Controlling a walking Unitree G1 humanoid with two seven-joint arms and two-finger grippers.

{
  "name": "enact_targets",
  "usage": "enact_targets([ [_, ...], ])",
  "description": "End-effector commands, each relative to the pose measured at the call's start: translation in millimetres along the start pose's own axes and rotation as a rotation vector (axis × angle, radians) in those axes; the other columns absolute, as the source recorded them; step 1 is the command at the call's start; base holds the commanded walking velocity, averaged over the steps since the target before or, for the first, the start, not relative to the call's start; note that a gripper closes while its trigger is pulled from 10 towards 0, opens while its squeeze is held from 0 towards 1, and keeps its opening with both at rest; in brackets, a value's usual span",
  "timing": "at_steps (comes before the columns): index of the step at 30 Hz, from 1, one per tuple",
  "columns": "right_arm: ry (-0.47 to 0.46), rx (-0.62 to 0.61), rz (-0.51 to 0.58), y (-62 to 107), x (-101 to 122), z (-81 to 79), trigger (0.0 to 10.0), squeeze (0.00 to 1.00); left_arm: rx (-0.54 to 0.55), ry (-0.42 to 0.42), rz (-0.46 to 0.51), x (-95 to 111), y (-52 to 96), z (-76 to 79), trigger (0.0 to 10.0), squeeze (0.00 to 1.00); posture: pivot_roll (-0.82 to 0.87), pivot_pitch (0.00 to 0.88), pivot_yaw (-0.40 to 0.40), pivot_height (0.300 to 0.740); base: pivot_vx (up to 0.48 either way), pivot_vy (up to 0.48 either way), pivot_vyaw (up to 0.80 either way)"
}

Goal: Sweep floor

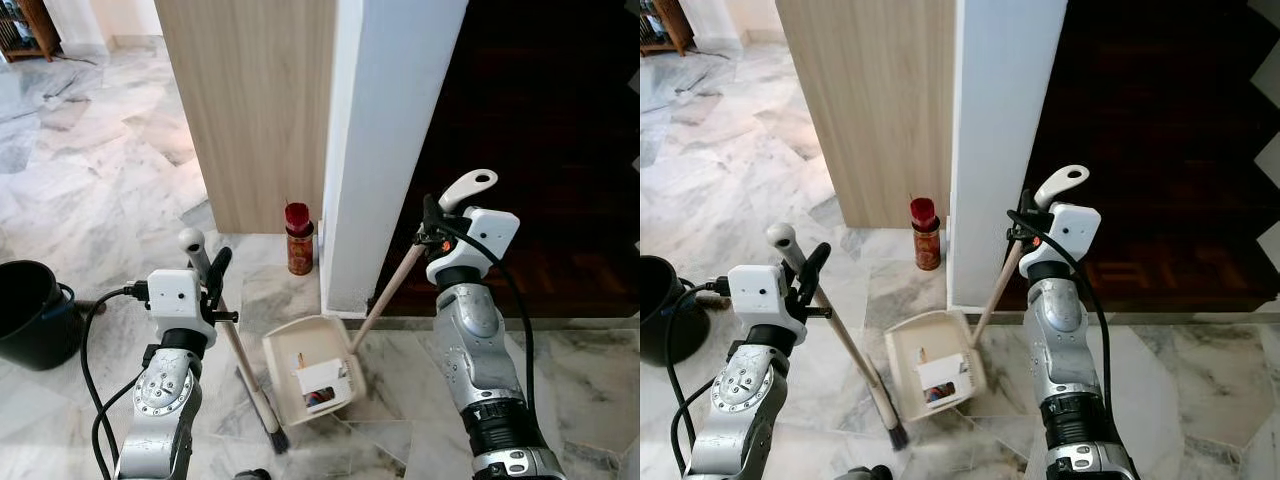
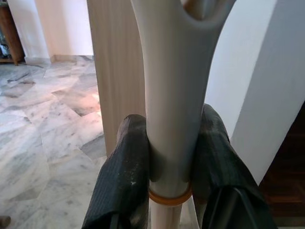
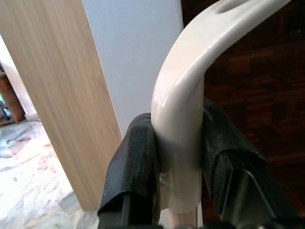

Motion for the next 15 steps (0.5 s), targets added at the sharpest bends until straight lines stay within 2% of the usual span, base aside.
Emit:
enact_targets([
  [1,-0.03,0.015,0.039,-3.4,11.1,-6.2,10.0,0.0,0.009,-0.022,0.052,13.7,-2.4,-4.2,10.0,0.0,-0.04,0.131,-0.033,0.74,0.0,0.266,0.0],
  [8,-0.053,0.006,0.02,-3.8,8.3,-6.1,10.0,0.0,0.01,-0.019,0.054,14.6,-3.2,-4.1,10.0,0.0,-0.03,0.129,-0.031,0.74,0.0,0.359,0.0],
  [12,-0.072,0.004,0.01,-4.1,7.3,-6.2,10.0,0.0,0.006,-0.018,0.053,13.7,-2.7,-2.9,10.0,0.0,-0.04,0.116,-0.031,0.74,0.0,0.382,-0.75],
  [15,-0.067,0.006,0.015,-3.9,8.2,-6.8,10.0,0.0,0.003,-0.016,0.053,13.4,-2.5,-1.9,10.0,0.0,-0.04,0.109,-0.032,0.74,0.0,0.382,0.0],
])
Point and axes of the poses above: a point about 5 cm out from each wrist's last joint towards the gripper, its own y axis pointing back from the gripper into the wrist, its own x axis along the axis of the wrist's last joint, z = x × y, the point moved 4 cm from there along -y, pointing out of the wrist towards the gripper, and after that the axes turned 10 degrees about -y, right-handed, at the moved point
